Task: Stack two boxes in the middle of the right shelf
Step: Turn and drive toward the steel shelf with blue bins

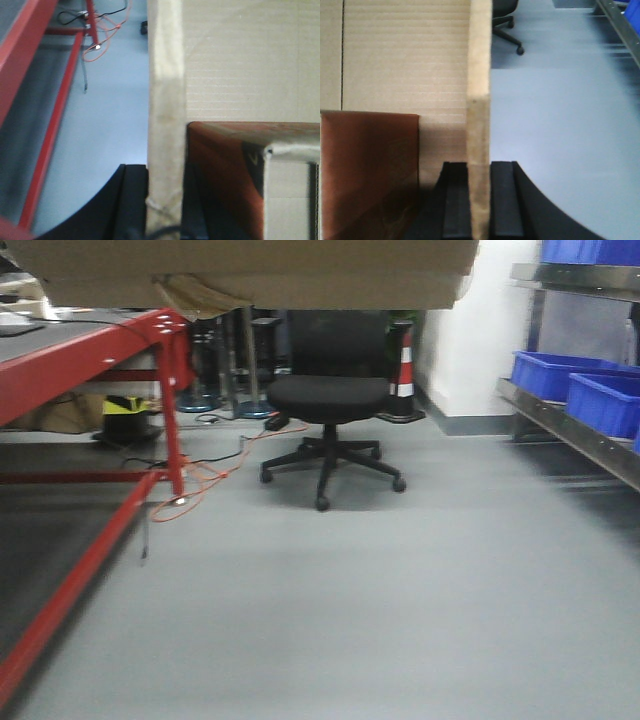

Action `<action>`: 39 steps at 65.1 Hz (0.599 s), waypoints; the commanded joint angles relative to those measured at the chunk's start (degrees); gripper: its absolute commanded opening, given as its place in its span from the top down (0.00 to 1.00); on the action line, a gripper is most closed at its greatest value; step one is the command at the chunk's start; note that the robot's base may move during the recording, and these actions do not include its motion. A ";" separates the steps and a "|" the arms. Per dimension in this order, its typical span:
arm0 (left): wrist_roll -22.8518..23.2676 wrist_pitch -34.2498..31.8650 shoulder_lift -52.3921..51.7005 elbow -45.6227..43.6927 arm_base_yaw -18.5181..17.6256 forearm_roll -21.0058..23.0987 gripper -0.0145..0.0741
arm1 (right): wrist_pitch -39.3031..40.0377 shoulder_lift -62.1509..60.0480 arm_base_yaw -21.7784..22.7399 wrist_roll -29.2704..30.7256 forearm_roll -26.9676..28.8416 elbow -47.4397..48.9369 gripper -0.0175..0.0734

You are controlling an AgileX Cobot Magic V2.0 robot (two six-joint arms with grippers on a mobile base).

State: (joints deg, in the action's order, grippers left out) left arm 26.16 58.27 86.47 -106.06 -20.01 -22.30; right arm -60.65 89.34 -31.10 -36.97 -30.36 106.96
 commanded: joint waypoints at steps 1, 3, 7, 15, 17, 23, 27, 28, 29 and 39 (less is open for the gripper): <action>0.00 -2.36 -0.59 -0.89 -0.14 -0.49 0.96 | 2.39 -0.69 -0.01 -0.02 -2.08 0.37 0.98; 0.00 -2.36 -0.59 -0.89 -0.14 -0.49 0.96 | 2.39 -0.69 -0.01 -0.02 -2.08 0.37 0.98; 0.00 -2.36 -0.59 -0.89 -0.14 -0.49 0.96 | 2.39 -0.69 -0.01 -0.02 -2.08 0.37 0.98; 0.00 -2.36 -0.59 -0.89 -0.14 -0.49 0.96 | 2.39 -0.69 -0.01 -0.02 -2.08 0.37 0.98; 0.00 -2.36 -0.59 -0.89 -0.14 -0.49 0.96 | 2.39 -0.69 -0.01 -0.02 -2.08 0.37 0.98; 0.00 -2.36 -0.59 -0.89 -0.14 -0.49 0.96 | 2.39 -0.69 -0.01 -0.02 -2.08 0.37 0.98; 0.00 -2.36 -0.59 -0.89 -0.14 -0.49 0.96 | 2.50 -0.69 -0.01 -0.02 -2.08 0.37 0.98; 0.00 -2.36 -0.59 -0.89 -0.14 -0.49 0.96 | 2.50 -0.69 -0.01 -0.02 -2.08 0.37 0.98; 0.00 -2.36 -0.59 -0.89 -0.14 -0.49 0.96 | 2.50 -0.69 -0.01 -0.02 -2.08 0.37 0.98; 0.00 -2.36 -0.59 -0.89 -0.14 -0.49 0.96 | 2.91 -0.69 -0.01 -0.02 -2.08 0.37 0.98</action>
State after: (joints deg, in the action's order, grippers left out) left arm 26.16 58.27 86.47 -106.06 -20.01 -22.30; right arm -60.41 89.34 -31.10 -36.97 -30.36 106.96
